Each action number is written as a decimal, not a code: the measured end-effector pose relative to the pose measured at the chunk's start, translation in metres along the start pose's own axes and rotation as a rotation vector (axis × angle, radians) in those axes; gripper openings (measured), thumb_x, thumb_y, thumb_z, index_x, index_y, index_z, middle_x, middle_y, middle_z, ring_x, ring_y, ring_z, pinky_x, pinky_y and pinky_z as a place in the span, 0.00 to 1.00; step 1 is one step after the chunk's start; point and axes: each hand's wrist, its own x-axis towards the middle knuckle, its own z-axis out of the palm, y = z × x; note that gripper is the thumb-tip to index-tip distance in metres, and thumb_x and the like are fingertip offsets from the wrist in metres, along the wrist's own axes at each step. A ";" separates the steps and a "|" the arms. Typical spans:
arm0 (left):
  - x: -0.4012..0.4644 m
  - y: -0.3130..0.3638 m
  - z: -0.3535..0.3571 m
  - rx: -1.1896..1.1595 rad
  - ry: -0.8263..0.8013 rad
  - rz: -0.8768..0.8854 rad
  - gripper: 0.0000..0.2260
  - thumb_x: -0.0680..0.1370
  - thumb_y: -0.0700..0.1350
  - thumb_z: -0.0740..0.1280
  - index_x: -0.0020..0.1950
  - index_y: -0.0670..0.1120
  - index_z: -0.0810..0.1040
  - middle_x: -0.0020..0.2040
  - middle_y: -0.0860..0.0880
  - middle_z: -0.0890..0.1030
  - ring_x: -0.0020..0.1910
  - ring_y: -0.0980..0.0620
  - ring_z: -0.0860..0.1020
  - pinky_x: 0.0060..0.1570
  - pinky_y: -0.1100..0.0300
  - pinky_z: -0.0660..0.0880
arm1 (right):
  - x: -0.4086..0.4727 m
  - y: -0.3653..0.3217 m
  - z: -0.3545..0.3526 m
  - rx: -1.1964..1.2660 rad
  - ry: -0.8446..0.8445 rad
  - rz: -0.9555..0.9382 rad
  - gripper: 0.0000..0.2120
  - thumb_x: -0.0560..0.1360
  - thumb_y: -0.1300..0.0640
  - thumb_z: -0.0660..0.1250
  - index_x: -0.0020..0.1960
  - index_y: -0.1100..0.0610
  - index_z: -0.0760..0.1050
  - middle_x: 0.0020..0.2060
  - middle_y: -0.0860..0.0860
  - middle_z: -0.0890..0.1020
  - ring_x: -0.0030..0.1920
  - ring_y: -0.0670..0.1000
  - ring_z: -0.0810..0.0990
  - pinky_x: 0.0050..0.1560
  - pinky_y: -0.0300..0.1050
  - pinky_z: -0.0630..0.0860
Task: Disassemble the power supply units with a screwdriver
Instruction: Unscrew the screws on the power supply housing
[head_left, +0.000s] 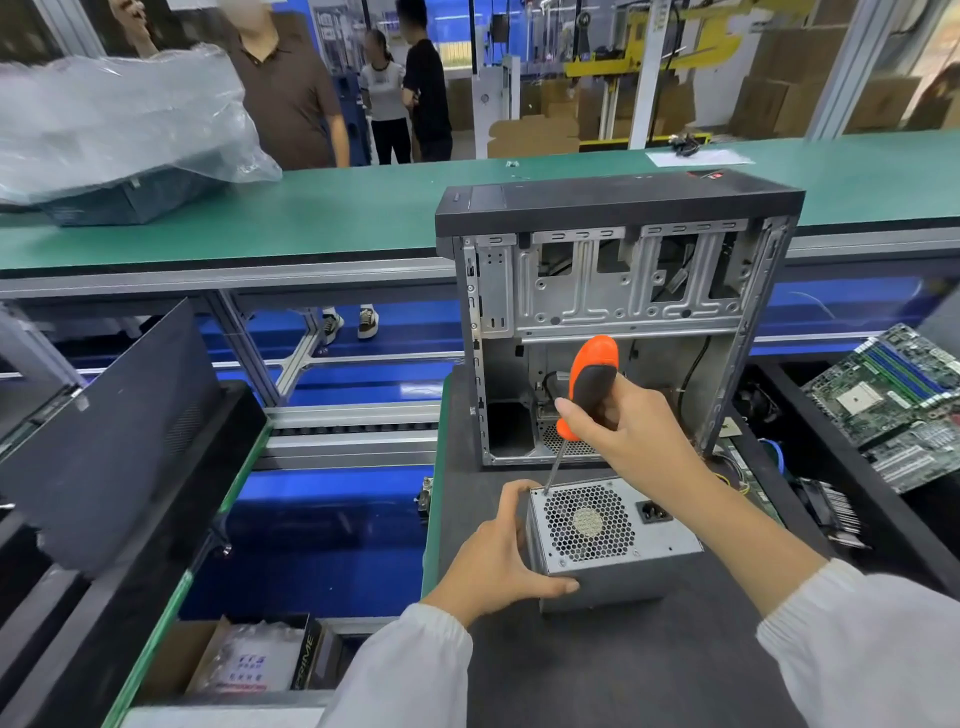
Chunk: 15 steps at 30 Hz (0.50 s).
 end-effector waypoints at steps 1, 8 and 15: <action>0.000 0.001 0.000 0.008 0.004 0.008 0.41 0.63 0.59 0.79 0.64 0.65 0.54 0.46 0.59 0.74 0.42 0.55 0.73 0.36 0.77 0.66 | 0.000 0.000 0.000 0.004 0.002 0.004 0.11 0.74 0.46 0.67 0.38 0.47 0.68 0.26 0.47 0.75 0.30 0.47 0.74 0.33 0.39 0.69; 0.002 0.001 -0.004 0.021 0.006 0.011 0.40 0.63 0.59 0.79 0.64 0.63 0.55 0.48 0.62 0.72 0.30 0.63 0.72 0.31 0.74 0.67 | 0.011 -0.010 -0.005 -0.069 -0.144 0.065 0.15 0.71 0.49 0.72 0.33 0.48 0.67 0.21 0.40 0.71 0.25 0.42 0.69 0.29 0.31 0.64; 0.005 -0.002 -0.006 0.001 -0.031 -0.033 0.41 0.61 0.60 0.79 0.65 0.63 0.56 0.37 0.60 0.79 0.33 0.60 0.74 0.42 0.69 0.74 | 0.039 -0.024 -0.006 -0.212 -0.248 0.120 0.15 0.67 0.48 0.76 0.33 0.51 0.71 0.27 0.45 0.75 0.30 0.43 0.74 0.31 0.39 0.69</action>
